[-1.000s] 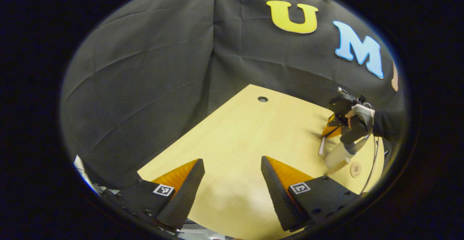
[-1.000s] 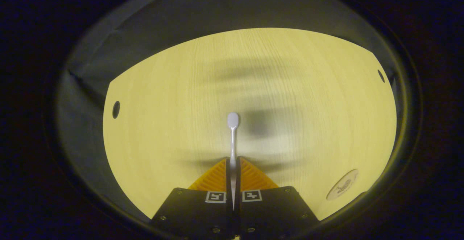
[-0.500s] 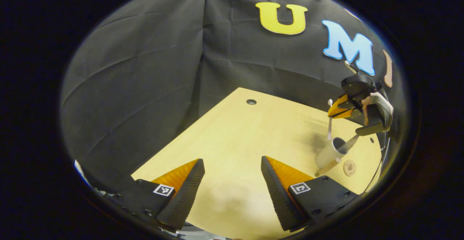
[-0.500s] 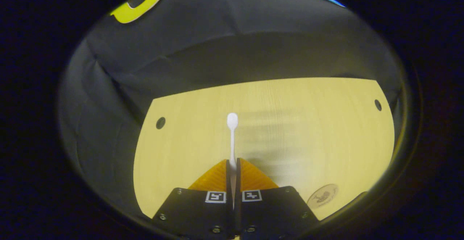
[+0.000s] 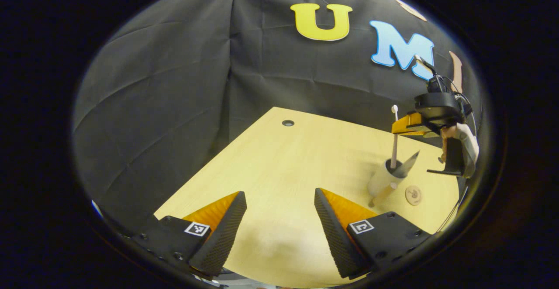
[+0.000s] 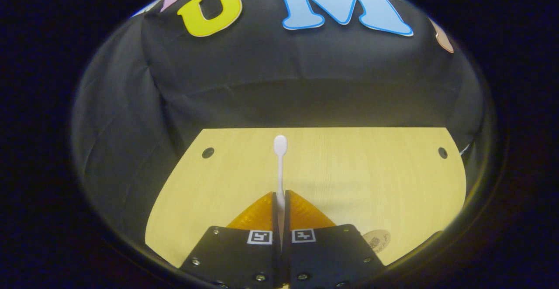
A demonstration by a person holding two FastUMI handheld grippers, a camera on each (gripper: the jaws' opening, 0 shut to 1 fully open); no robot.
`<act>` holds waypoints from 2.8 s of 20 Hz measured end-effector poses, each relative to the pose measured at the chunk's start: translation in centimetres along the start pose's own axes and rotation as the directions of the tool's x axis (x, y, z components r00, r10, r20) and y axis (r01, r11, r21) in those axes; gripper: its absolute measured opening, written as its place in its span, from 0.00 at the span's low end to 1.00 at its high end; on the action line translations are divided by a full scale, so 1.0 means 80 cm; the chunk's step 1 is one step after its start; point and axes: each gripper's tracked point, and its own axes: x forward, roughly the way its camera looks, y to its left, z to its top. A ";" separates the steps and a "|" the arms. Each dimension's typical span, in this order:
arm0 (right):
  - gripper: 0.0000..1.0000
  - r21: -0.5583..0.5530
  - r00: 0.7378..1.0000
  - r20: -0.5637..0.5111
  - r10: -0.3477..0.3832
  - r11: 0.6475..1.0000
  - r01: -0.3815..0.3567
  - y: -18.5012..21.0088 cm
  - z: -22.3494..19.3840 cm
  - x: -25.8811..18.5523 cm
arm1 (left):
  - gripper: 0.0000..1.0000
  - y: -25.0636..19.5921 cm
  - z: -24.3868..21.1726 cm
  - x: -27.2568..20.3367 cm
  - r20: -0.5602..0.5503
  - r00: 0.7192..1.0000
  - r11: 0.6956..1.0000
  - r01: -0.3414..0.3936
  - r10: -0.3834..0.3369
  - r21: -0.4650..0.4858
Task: Put the toothbrush and toothpaste on the desktop into the cup, then pick up the cup and place it on the coaster on the desktop.
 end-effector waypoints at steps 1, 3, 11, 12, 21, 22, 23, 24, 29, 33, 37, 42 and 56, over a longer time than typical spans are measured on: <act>0.02 -0.027 1.000 0.026 0.002 1.000 -0.001 0.006 -0.005 -0.003 | 0.99 0.002 -0.003 -0.004 -0.002 1.000 1.000 -0.003 0.003 0.008; 0.02 -0.059 0.998 0.067 -0.009 0.998 0.013 0.011 -0.013 -0.009 | 0.99 0.009 -0.010 -0.013 -0.003 1.000 1.000 -0.013 0.013 0.022; 0.06 -0.059 0.995 0.094 -0.016 0.998 0.021 0.008 -0.041 -0.024 | 0.99 0.016 -0.025 -0.032 -0.010 1.000 0.999 -0.006 0.006 0.043; 0.07 -0.059 0.997 0.082 -0.008 0.998 0.012 0.009 -0.049 -0.029 | 1.00 0.012 -0.025 -0.032 -0.010 1.000 0.999 0.001 -0.001 0.049; 0.18 -0.040 0.992 0.127 -0.002 0.999 0.008 -0.002 -0.052 -0.084 | 1.00 -0.046 -0.012 -0.032 0.004 0.994 0.989 0.111 -0.112 0.096; 0.18 -0.037 0.991 0.135 -0.005 0.999 0.010 -0.006 -0.050 -0.093 | 0.99 -0.059 -0.008 -0.030 0.001 0.990 0.985 0.138 -0.139 0.099; 0.18 -0.031 0.989 0.145 -0.008 0.999 0.012 -0.013 -0.048 -0.103 | 0.99 -0.075 -0.004 -0.030 -0.003 0.985 0.980 0.170 -0.170 0.103; 0.18 -0.022 0.989 0.150 -0.013 1.000 0.016 -0.020 -0.046 -0.112 | 1.00 -0.090 0.000 -0.026 -0.005 0.980 0.974 0.199 -0.199 0.112; 0.18 0.070 0.987 0.146 -0.062 0.996 0.052 -0.076 -0.051 -0.148 | 1.00 -0.177 0.019 0.002 -0.053 0.942 0.927 0.337 -0.333 0.165; 0.17 0.111 0.984 0.127 -0.128 0.987 0.114 -0.130 -0.070 -0.168 | 1.00 -0.246 0.008 0.034 -0.177 0.869 0.848 0.491 -0.461 0.202; 0.18 0.170 0.979 0.084 -0.184 0.971 0.167 -0.175 -0.103 -0.184 | 1.00 -0.286 -0.021 0.083 -0.318 0.823 0.801 0.549 -0.470 0.238; 0.18 0.227 0.979 0.010 -0.202 0.954 0.195 -0.207 -0.157 -0.194 | 0.99 -0.324 -0.053 0.103 -0.525 0.724 0.751 0.623 -0.447 0.220; 0.18 0.378 0.967 -0.121 -0.223 0.891 0.252 -0.274 -0.231 -0.196 | 1.00 -0.319 -0.069 0.144 -0.705 0.677 0.699 0.609 -0.211 0.376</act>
